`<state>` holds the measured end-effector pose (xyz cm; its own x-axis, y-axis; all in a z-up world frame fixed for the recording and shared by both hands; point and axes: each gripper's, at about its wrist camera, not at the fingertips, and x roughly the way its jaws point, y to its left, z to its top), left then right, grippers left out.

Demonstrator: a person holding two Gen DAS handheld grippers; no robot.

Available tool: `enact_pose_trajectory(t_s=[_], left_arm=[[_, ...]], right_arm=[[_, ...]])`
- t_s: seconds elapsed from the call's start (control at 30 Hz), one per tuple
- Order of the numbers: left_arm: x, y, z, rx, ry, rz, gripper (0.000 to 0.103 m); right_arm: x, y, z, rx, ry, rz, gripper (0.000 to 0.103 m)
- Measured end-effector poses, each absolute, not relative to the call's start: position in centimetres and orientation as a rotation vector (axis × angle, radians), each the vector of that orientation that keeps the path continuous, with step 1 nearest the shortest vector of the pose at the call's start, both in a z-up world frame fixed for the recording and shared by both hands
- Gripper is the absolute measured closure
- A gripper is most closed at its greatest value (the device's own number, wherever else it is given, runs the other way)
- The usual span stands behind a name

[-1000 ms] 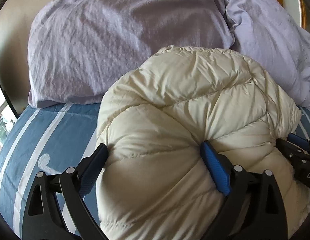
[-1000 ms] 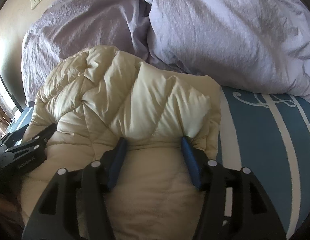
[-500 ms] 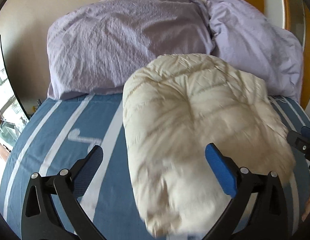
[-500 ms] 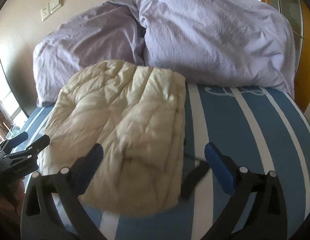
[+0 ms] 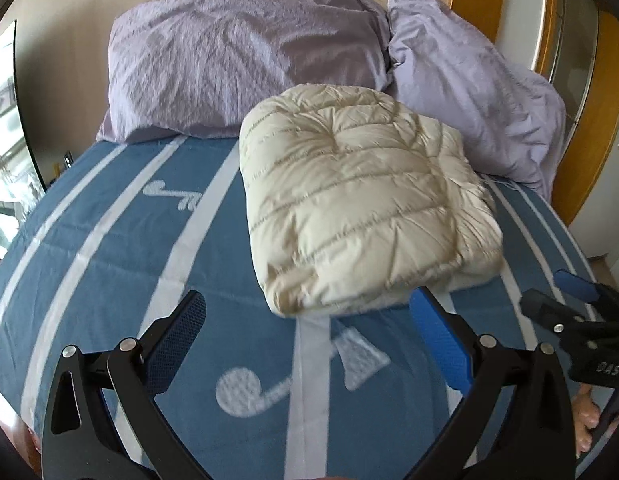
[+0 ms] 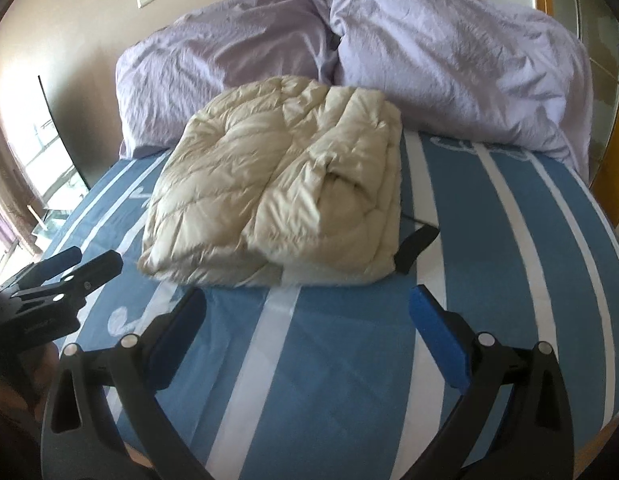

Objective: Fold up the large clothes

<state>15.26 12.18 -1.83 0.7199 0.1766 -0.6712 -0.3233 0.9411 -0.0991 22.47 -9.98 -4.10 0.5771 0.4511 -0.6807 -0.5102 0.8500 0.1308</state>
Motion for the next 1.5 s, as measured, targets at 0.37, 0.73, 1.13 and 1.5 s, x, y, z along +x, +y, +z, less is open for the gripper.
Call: enact_pose_trajectory(t_s=[0.37,0.73,1.13,1.5], left_arm=[[13.1,11.5,-2.3,-0.26,0.747,0.233,0.001],[12.7,10.7,-1.3,-0.281,0.746,0.181,0.001],[12.6,10.5,-1.1,-0.286,0.745,0.172,0.001],[12.9,10.3,-1.2,-0.288,0.753,0.166,0.001]], right_arm=[[21.4,-11.2,-5.1,-0.045,0.873,0.569,0.002],[20.5,-11.2,-4.1,-0.049,0.86,0.599,0.002],[20.2,-11.4,-3.5,-0.048,0.854,0.607,0.002],[20.4,-11.3,-3.7,-0.041,0.863,0.611,0.002]])
